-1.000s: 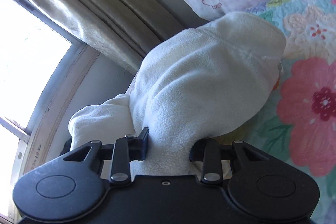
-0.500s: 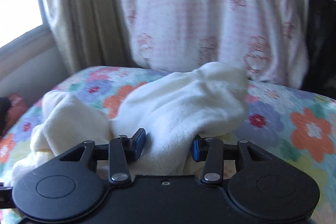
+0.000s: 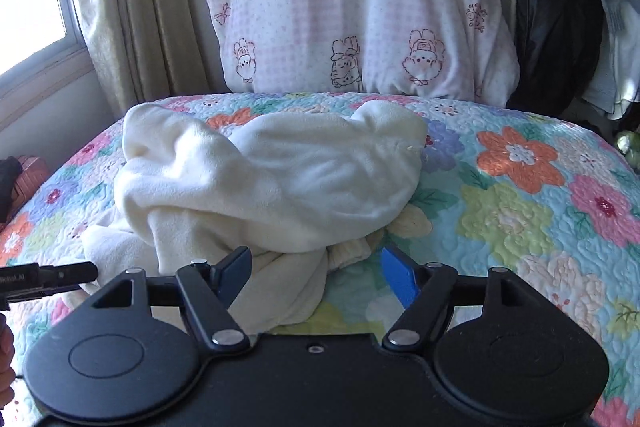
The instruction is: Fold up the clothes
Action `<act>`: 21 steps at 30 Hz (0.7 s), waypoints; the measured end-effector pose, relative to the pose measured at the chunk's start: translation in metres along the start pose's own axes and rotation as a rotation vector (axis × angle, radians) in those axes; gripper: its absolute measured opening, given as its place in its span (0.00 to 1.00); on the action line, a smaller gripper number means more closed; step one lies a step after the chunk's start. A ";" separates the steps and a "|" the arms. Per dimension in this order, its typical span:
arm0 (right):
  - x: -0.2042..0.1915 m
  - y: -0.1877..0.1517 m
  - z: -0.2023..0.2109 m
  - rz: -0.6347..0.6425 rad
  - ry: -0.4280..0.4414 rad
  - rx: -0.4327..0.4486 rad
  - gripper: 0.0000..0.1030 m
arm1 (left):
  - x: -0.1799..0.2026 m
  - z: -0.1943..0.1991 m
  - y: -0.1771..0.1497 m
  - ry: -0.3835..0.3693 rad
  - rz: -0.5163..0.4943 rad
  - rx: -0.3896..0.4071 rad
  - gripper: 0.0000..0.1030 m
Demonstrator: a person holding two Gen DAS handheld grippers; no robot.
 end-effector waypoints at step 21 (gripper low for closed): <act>-0.097 0.072 -0.027 0.231 0.073 0.102 0.83 | -0.045 0.010 0.033 0.170 0.003 0.079 0.64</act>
Point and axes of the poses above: each gripper's, at about its wrist camera, not at the fingertips, and z roughly against the way its jaws point, x to its right, y to its top, the point moved 2 cm from there along -z, roughly the way its jaws point, and after that the axes turned 9 degrees about z, right-handed, at the moved point
